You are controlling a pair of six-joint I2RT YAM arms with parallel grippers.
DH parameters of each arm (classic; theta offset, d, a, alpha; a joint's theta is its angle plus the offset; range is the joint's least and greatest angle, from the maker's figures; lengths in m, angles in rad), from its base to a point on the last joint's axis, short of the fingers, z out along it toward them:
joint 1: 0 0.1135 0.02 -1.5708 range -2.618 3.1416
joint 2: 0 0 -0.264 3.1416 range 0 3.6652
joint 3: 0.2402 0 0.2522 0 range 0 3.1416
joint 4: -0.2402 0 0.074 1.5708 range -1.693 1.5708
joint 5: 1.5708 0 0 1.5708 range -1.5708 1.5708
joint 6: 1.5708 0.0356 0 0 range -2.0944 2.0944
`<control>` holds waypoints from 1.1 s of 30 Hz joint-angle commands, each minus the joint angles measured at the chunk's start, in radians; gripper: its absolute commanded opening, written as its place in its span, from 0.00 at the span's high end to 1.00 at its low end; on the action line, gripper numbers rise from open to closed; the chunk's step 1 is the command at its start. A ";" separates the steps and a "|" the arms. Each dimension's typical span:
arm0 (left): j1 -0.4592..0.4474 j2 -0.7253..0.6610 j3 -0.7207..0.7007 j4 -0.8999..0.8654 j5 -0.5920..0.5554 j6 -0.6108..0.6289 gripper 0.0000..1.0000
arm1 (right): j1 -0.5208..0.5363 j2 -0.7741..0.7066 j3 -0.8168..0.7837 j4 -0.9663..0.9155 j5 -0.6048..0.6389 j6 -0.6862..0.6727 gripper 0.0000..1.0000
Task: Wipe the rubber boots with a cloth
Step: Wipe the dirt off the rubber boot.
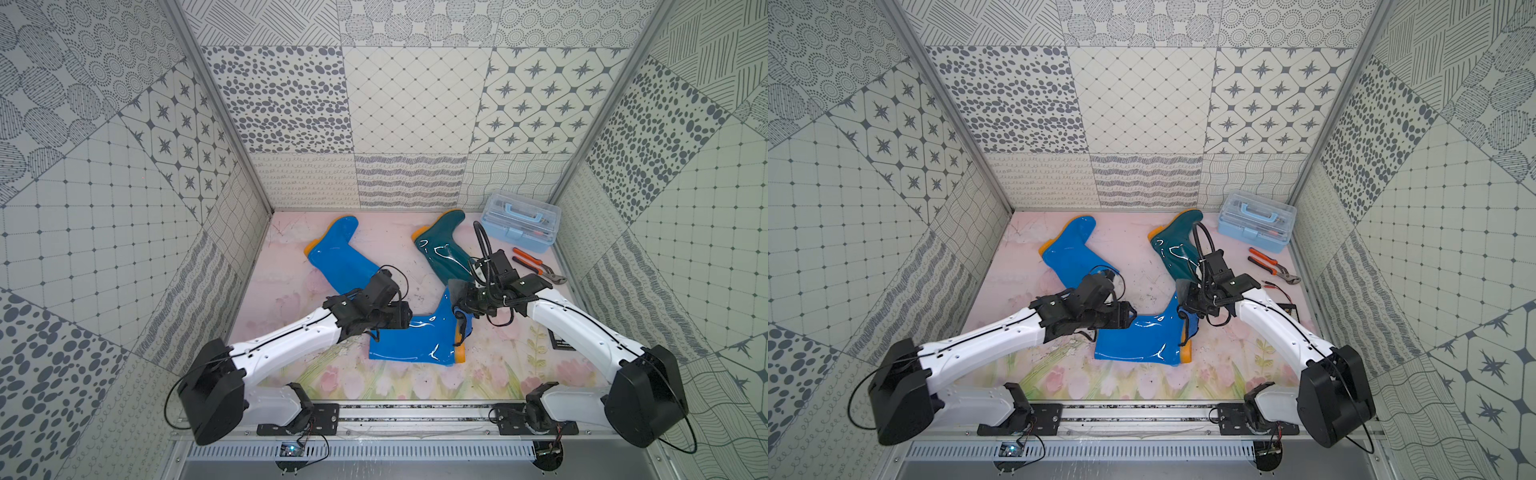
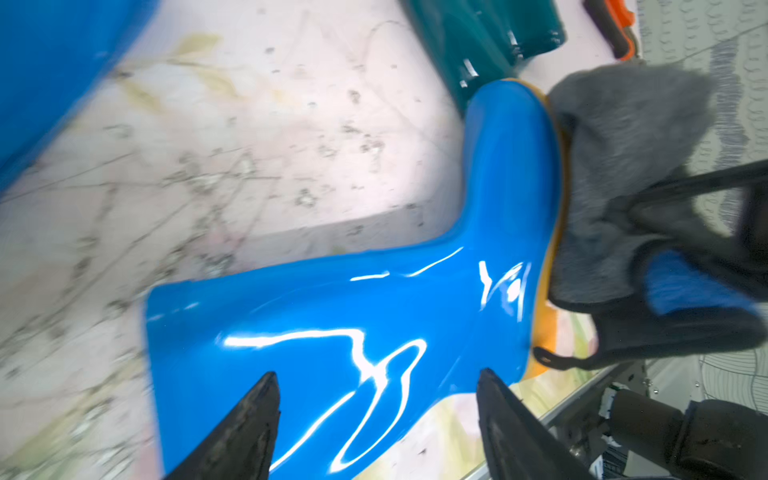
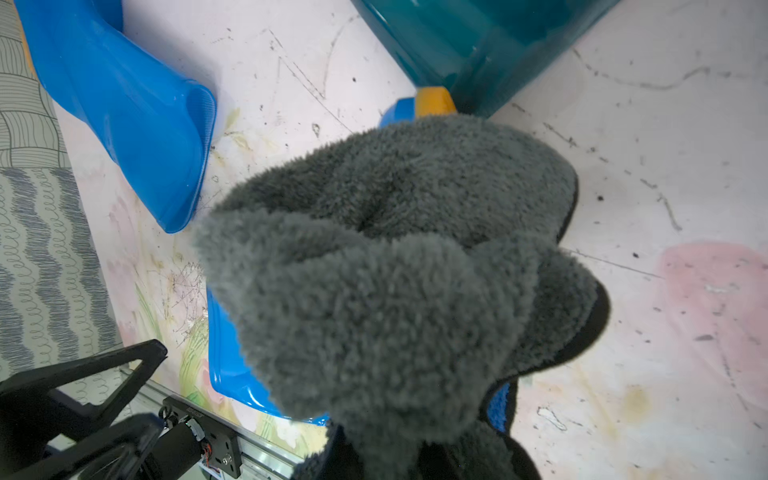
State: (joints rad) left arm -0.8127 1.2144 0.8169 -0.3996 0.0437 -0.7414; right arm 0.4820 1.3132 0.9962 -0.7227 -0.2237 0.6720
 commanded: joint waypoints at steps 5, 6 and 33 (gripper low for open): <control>0.283 -0.300 -0.381 0.143 0.388 -0.002 0.23 | 0.099 0.144 0.151 -0.006 0.112 -0.003 1.00; 0.295 -0.284 -0.393 0.167 0.420 0.000 0.23 | 0.124 0.164 0.164 0.001 0.124 0.009 1.00; 0.319 -0.256 -0.571 0.363 0.523 -0.163 1.00 | 0.394 0.343 0.087 0.228 0.027 0.241 1.00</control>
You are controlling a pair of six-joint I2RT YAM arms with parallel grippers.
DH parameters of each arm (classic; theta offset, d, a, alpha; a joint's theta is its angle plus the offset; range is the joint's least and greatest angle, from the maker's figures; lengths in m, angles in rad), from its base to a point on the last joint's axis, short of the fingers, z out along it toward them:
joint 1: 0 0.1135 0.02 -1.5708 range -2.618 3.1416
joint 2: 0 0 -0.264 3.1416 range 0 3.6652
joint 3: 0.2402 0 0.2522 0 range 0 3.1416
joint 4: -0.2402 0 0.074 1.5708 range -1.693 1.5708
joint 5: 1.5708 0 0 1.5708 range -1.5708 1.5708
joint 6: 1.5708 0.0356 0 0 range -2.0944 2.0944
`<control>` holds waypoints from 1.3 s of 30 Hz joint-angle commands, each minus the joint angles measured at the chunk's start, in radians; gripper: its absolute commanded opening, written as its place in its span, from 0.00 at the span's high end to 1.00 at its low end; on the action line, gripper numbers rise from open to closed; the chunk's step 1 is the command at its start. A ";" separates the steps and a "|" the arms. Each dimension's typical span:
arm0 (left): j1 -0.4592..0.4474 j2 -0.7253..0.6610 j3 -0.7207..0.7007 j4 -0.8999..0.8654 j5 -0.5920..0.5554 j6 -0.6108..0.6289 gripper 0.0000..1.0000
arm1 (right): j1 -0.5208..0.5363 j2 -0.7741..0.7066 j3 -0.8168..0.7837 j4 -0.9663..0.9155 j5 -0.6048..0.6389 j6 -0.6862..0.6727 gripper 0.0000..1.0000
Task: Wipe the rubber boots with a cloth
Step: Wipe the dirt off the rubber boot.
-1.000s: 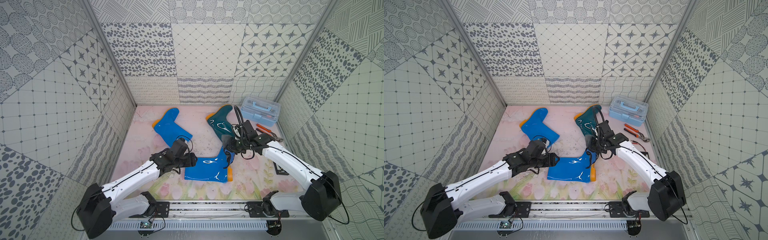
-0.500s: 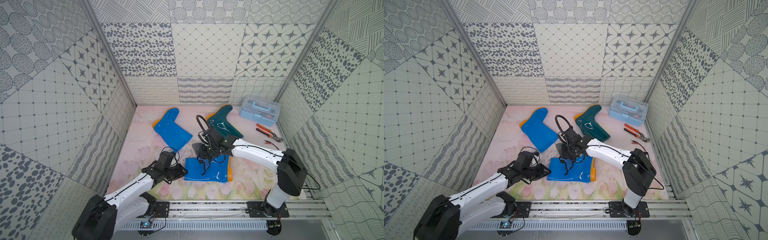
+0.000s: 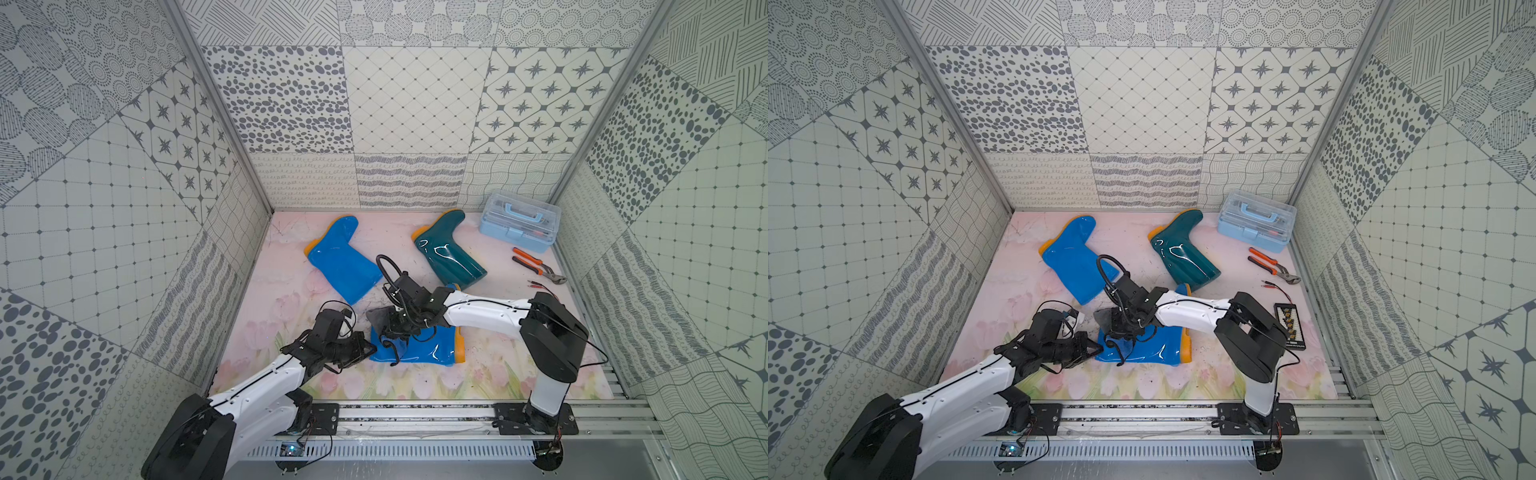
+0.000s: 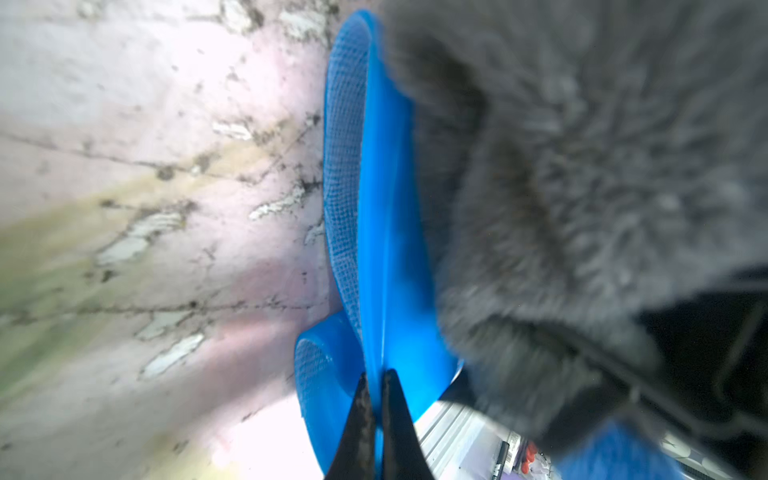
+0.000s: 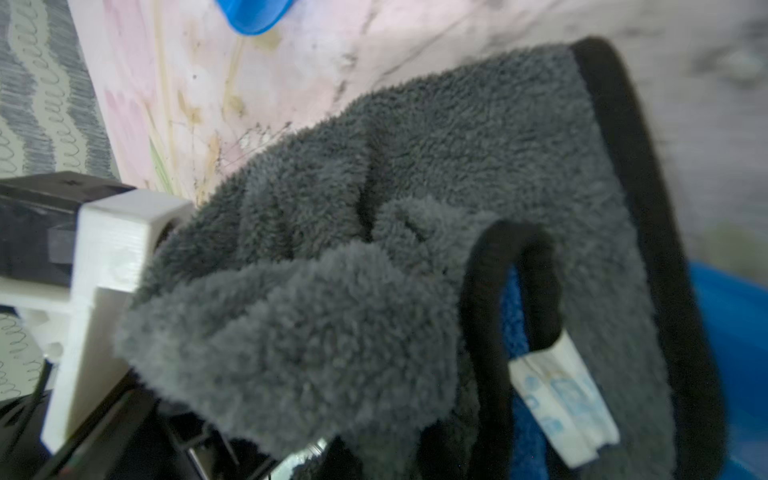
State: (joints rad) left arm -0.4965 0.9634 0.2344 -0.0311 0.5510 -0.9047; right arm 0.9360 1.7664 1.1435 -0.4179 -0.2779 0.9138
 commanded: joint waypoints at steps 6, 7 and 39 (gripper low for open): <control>0.002 -0.065 -0.006 -0.083 -0.034 0.014 1.00 | -0.198 -0.359 -0.232 -0.154 0.172 -0.018 1.00; 0.003 -0.069 -0.009 -0.085 -0.037 0.009 1.00 | -0.194 -0.359 -0.224 -0.156 0.177 -0.022 1.00; -0.004 -0.141 -0.010 -0.178 -0.123 -0.054 1.00 | 0.035 -0.211 -0.157 -0.002 0.051 0.045 1.00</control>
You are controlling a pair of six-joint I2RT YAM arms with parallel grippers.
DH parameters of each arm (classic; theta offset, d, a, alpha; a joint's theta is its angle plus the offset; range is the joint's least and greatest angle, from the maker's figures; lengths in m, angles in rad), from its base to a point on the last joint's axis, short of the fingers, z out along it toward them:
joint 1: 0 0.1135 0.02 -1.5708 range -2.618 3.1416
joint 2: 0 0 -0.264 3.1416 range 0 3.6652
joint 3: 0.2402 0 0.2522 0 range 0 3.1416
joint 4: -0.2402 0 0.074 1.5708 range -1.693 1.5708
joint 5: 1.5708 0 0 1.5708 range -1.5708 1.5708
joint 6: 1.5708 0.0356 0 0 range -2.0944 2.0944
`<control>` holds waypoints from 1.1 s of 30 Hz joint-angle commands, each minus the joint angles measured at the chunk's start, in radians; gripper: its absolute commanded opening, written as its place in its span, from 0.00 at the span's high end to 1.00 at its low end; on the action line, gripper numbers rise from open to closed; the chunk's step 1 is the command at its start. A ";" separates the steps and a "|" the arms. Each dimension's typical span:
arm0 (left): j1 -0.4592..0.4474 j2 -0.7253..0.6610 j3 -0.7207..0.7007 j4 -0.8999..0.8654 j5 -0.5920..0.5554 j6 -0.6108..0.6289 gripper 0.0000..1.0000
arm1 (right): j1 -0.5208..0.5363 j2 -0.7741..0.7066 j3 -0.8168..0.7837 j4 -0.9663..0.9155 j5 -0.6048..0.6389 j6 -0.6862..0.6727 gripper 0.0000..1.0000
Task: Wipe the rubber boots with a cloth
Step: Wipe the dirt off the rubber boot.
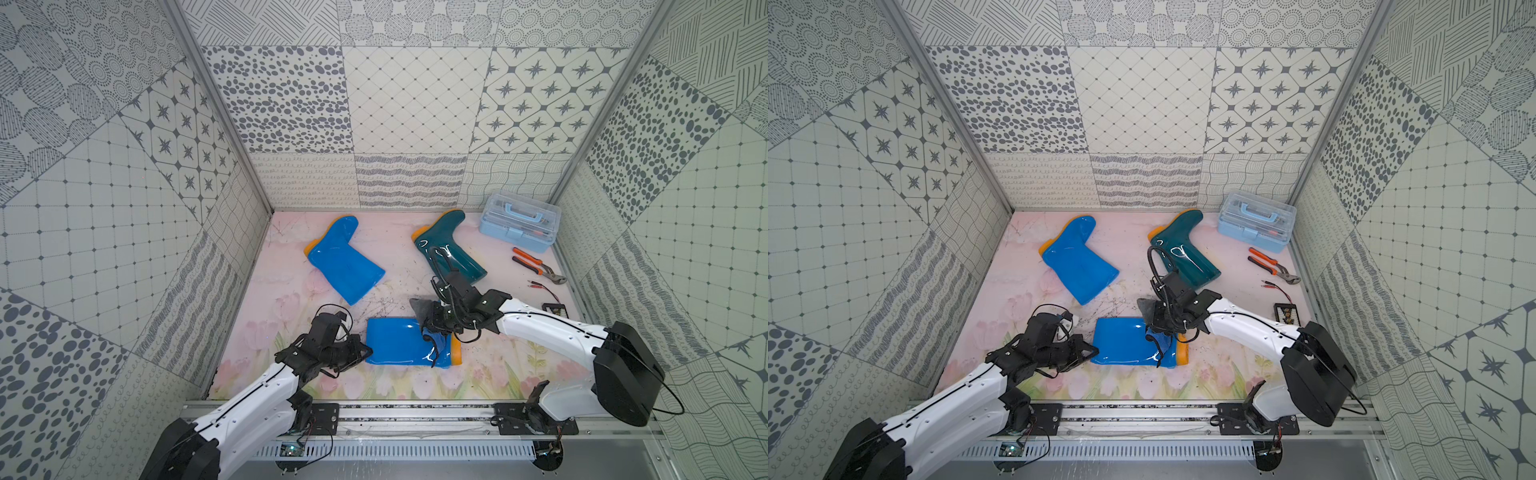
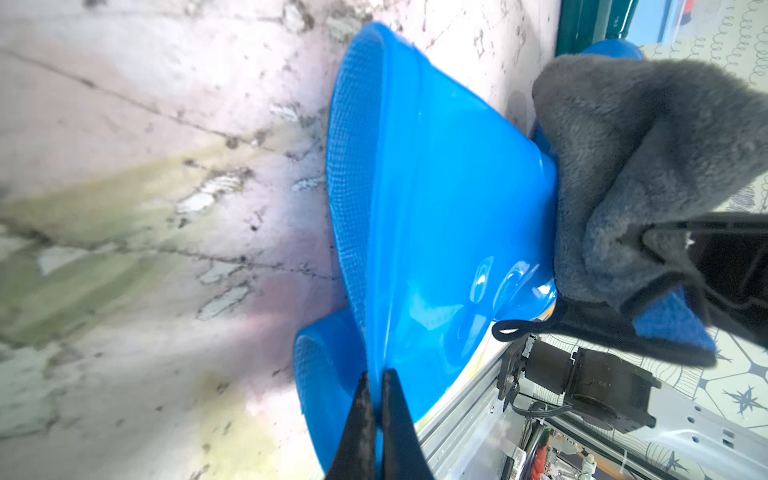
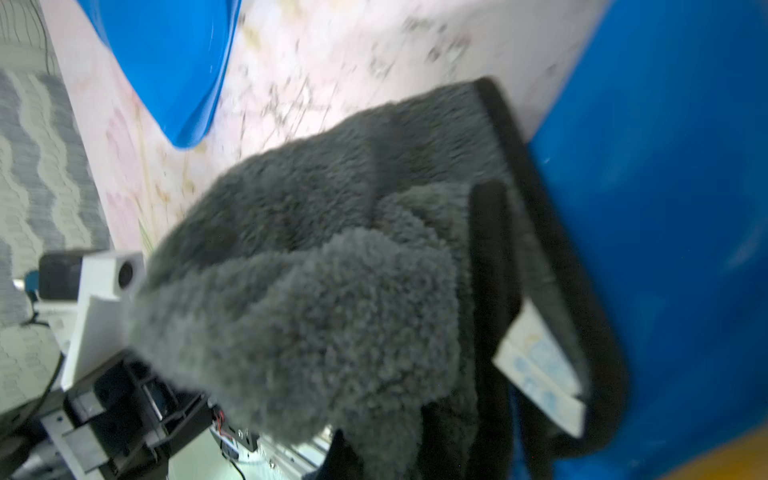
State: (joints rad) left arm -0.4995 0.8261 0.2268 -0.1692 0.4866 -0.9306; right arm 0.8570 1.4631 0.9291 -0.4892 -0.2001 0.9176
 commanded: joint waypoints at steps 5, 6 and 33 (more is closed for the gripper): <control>-0.009 -0.061 -0.011 -0.112 -0.134 -0.111 1.00 | 0.255 0.399 0.238 0.278 -0.289 0.072 1.00; -0.014 -0.090 -0.019 -0.119 -0.149 -0.131 1.00 | 0.259 0.422 0.272 0.277 -0.323 0.054 1.00; -0.173 -0.074 0.089 -0.239 -0.239 -0.053 1.00 | 0.410 0.425 0.408 0.115 -0.019 -0.011 1.00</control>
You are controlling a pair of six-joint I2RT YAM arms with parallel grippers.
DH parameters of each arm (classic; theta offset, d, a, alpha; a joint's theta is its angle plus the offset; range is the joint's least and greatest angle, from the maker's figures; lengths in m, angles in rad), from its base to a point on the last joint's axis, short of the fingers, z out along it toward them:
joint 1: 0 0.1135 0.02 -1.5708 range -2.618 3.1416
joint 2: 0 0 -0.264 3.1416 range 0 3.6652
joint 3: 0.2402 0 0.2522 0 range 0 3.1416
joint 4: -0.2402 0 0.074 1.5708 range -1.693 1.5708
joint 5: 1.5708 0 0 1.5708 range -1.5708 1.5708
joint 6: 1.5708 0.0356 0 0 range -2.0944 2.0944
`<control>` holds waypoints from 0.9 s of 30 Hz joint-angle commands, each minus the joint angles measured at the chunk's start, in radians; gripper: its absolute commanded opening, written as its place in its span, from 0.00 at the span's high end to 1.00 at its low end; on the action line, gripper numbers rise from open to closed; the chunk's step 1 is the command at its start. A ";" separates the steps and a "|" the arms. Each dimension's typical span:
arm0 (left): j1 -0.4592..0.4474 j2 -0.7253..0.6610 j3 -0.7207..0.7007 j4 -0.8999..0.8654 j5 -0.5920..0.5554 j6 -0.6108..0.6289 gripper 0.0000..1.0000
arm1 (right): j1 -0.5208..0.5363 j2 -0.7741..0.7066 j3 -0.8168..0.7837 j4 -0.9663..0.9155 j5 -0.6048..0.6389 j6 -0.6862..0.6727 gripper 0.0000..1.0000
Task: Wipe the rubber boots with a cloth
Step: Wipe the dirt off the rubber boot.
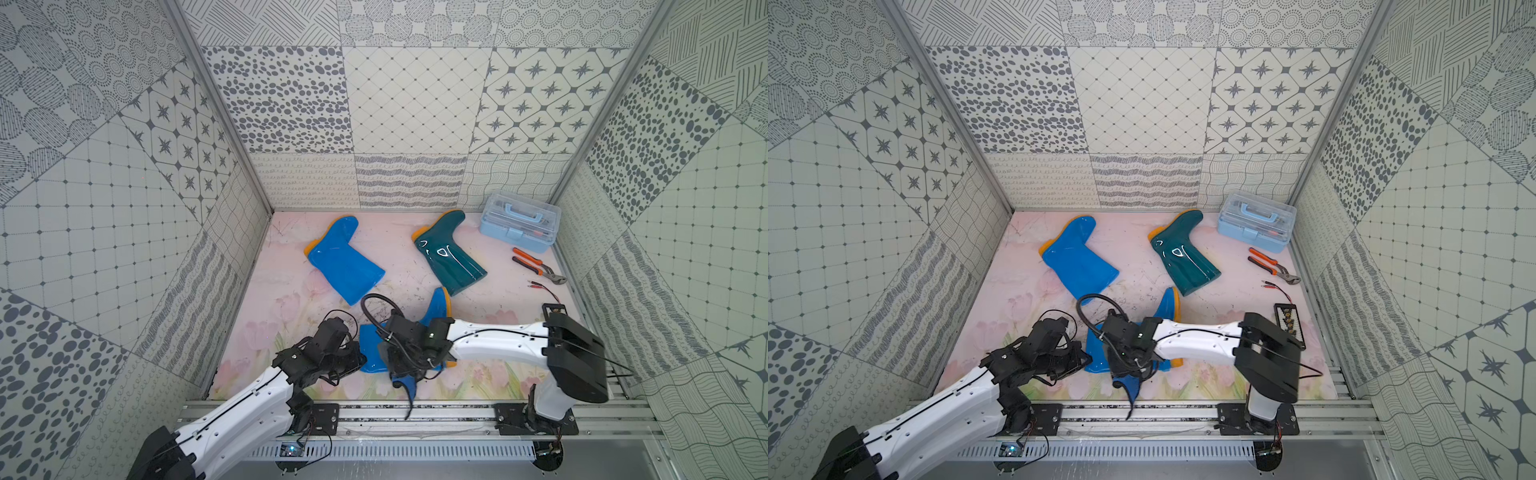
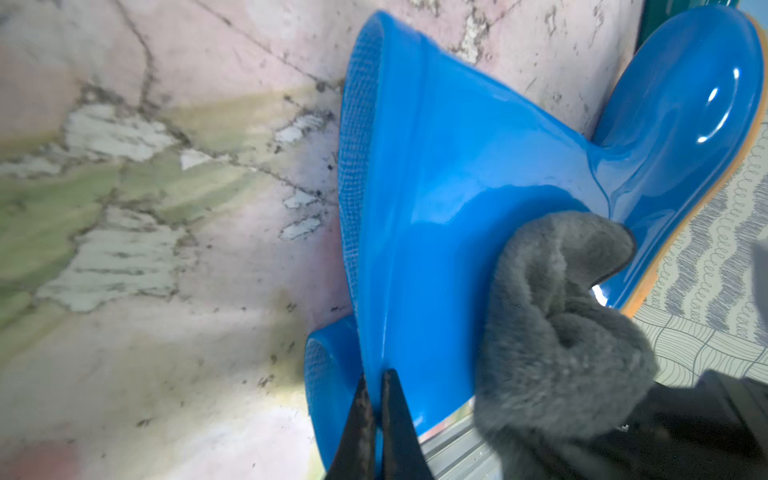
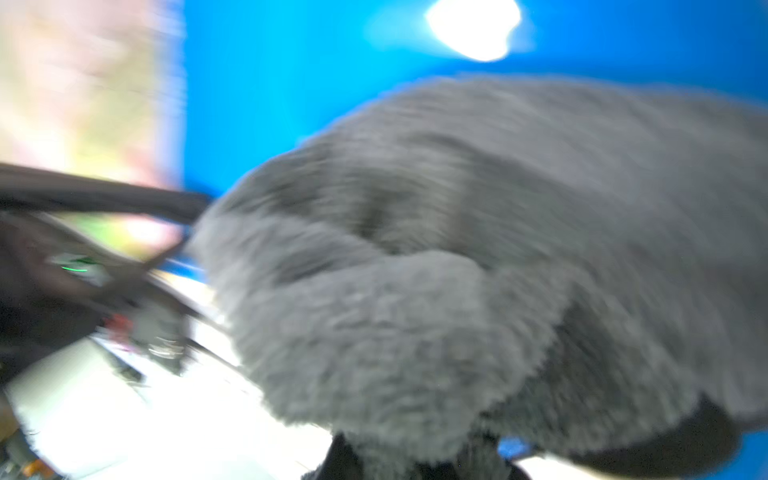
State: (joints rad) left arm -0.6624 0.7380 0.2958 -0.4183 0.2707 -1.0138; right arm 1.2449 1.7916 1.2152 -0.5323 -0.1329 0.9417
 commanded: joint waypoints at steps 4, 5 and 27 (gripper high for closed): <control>-0.011 0.013 0.045 -0.021 -0.042 0.042 1.00 | 0.003 0.128 0.123 0.219 -0.123 -0.014 1.00; -0.010 0.012 0.042 -0.018 -0.045 0.036 1.00 | -0.006 0.107 0.083 0.205 -0.114 -0.011 1.00; -0.010 0.128 0.083 -0.027 -0.086 0.086 1.00 | -0.512 -0.281 -0.007 -0.192 0.093 -0.345 1.00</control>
State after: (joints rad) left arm -0.6724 0.8505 0.3573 -0.4294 0.2245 -0.9718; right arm 0.7929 1.4246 1.0912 -0.6991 -0.0597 0.7395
